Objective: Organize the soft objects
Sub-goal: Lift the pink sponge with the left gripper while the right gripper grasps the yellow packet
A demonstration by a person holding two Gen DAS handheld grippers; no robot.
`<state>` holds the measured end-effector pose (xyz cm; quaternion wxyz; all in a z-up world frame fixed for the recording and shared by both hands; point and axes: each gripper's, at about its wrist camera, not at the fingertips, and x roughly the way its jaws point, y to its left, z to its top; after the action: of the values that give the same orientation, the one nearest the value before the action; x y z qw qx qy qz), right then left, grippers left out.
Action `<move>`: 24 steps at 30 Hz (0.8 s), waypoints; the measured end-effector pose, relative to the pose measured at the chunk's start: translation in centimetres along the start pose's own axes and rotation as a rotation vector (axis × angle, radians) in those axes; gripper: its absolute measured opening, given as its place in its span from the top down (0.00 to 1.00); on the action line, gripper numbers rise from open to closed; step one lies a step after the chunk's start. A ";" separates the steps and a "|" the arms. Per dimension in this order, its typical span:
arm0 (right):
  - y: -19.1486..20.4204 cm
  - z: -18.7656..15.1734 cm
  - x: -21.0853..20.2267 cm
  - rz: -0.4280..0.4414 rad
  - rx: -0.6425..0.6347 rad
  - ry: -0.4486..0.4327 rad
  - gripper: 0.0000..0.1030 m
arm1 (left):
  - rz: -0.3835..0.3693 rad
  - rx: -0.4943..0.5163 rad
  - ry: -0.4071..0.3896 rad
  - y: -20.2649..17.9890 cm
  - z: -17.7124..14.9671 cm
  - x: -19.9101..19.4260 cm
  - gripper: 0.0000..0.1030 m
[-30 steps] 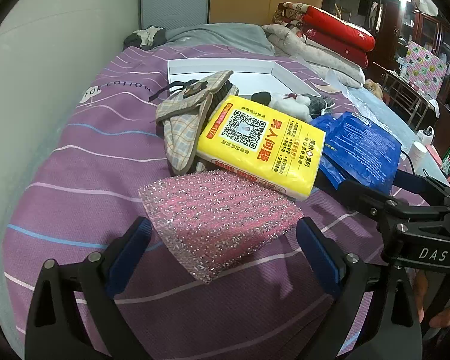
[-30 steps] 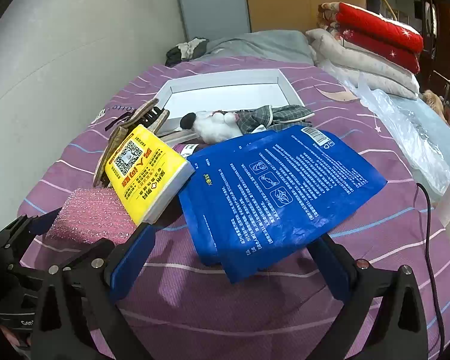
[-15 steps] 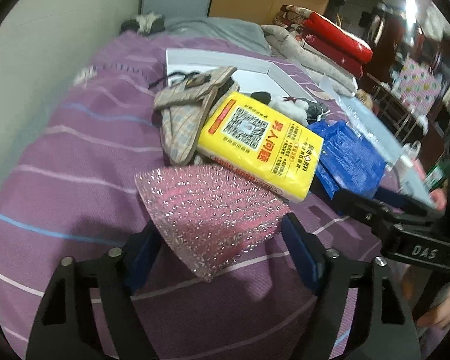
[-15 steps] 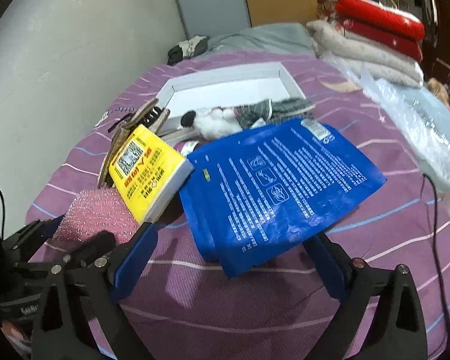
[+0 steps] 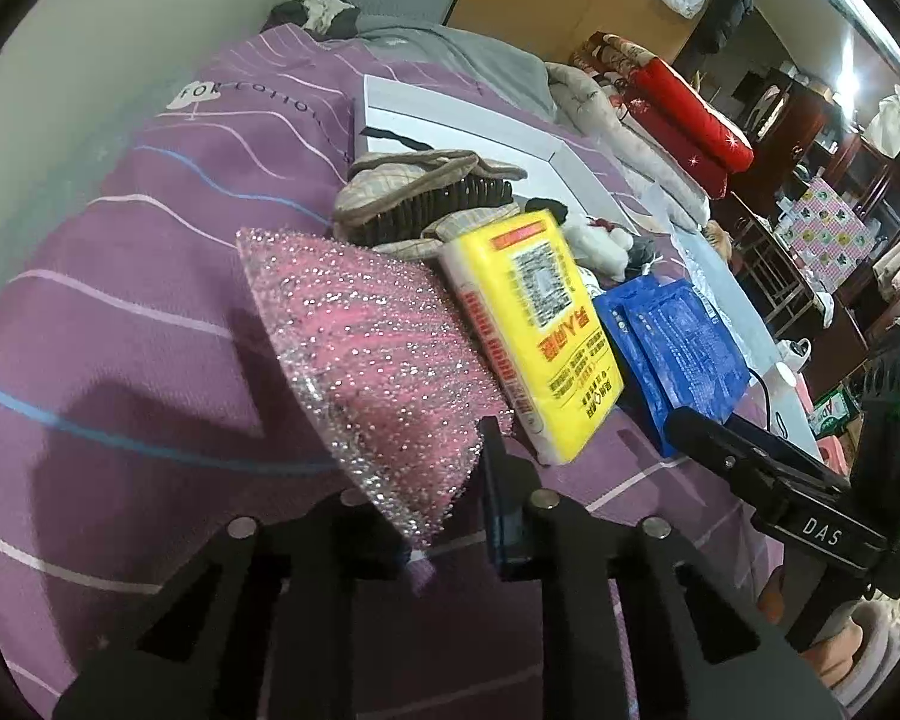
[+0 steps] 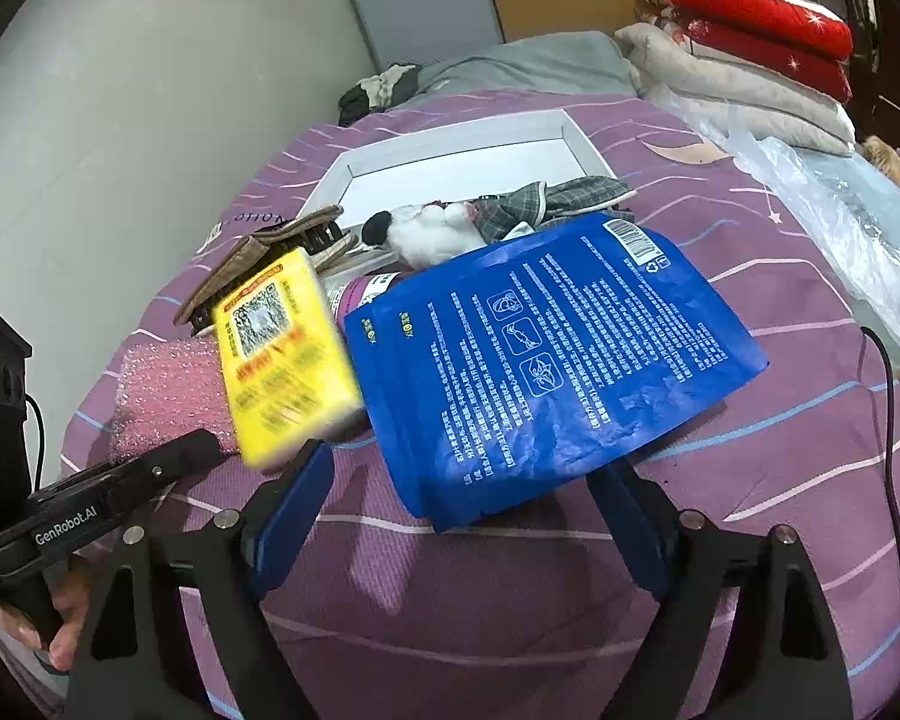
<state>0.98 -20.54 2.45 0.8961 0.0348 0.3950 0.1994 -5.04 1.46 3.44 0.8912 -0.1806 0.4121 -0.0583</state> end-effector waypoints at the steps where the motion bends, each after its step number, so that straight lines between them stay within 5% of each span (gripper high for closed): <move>1: 0.0 0.0 0.0 0.001 0.000 -0.002 0.16 | 0.000 0.003 -0.005 -0.1 -0.1 -0.2 0.82; 17: 1.3 0.1 -1.2 0.003 -0.064 -0.048 0.16 | 0.013 0.067 -0.057 -1.4 0.2 -1.7 0.83; 24: 0.2 0.0 -2.4 -0.050 -0.016 -0.063 0.16 | 0.163 0.099 -0.097 -1.6 0.1 -2.2 0.83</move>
<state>-0.53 -21.31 4.09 0.9130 0.0238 0.3658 0.1791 -6.32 0.52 5.67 0.9198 -0.1046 0.3782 0.0030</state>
